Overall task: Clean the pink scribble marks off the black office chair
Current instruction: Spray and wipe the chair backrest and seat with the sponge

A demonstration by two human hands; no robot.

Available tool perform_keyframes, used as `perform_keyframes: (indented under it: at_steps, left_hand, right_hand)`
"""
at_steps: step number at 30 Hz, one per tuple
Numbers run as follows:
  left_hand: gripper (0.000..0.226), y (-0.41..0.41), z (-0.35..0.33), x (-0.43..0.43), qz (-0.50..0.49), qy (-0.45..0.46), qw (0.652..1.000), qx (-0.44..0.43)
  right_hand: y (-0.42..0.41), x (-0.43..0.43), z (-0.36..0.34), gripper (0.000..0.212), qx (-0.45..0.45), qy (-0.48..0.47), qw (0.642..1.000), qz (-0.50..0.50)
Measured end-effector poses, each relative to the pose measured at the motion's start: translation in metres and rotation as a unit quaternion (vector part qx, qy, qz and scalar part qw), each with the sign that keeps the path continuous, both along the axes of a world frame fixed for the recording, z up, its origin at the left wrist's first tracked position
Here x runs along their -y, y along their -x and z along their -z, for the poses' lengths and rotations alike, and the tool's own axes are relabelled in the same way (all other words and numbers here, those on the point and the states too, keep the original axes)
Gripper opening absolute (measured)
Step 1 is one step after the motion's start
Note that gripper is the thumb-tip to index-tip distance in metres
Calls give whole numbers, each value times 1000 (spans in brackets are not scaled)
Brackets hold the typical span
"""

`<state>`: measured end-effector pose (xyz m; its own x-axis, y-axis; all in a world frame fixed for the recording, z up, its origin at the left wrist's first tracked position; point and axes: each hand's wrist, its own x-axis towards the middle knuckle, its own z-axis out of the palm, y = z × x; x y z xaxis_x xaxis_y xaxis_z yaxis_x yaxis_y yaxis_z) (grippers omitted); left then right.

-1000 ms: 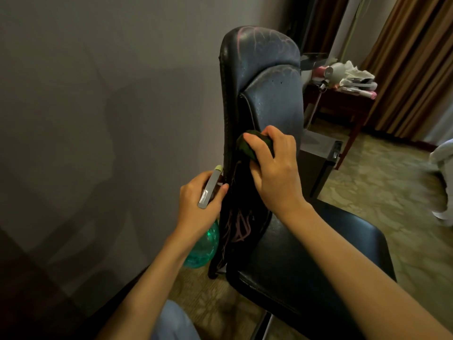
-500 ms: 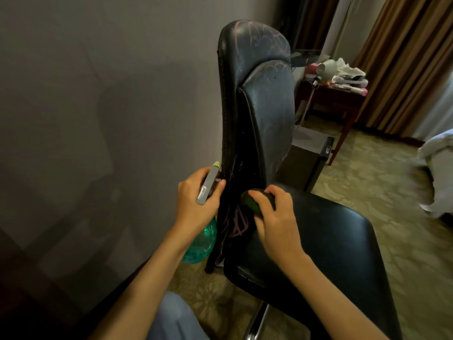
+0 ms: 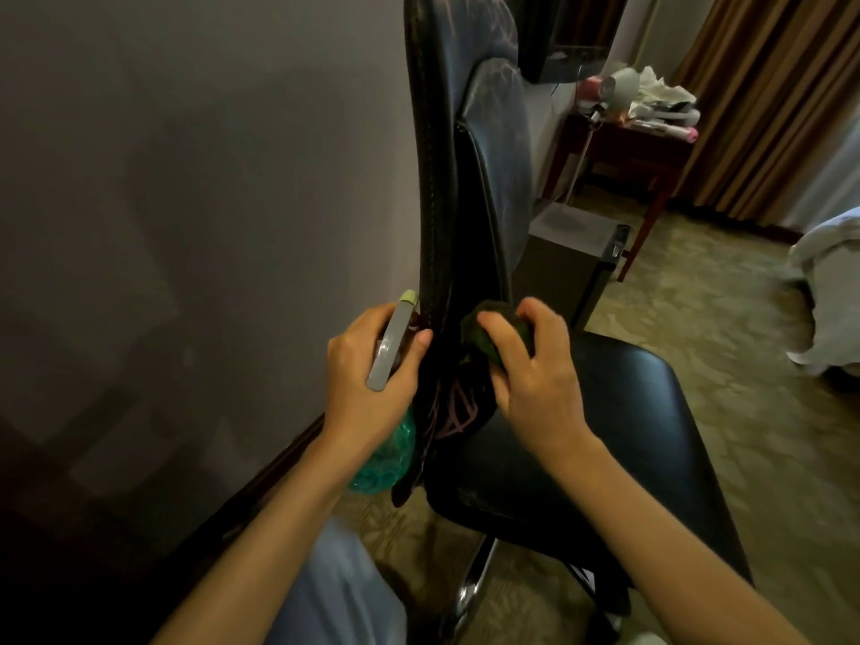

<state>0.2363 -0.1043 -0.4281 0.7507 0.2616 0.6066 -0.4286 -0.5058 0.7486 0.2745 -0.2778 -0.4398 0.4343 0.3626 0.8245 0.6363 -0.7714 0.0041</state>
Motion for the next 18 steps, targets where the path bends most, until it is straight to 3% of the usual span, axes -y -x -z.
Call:
perform_keyframes:
  at_steps: [4,7,9,15,18]
  left_hand:
    - [14,1,-1,2,-18,-10,1000,-3]
    - [11,3,-4,4,-18,-14,1000,2]
    - [11,3,-4,1,-10,-12,1000,0]
    - [15,3,16,-6,13,-26,999,-25]
    - [23,3,36,-6,29,-27,999,-27]
  right_hand:
    - [9,17,70,38,-48,7,998,30]
    - [20,18,111,63,-122,16,992,38]
    - [28,13,115,68,-159,-21,986,33]
    - [30,10,32,41,-117,-201,972,-21]
    - [15,4,-5,39,-79,-189,978,-24]
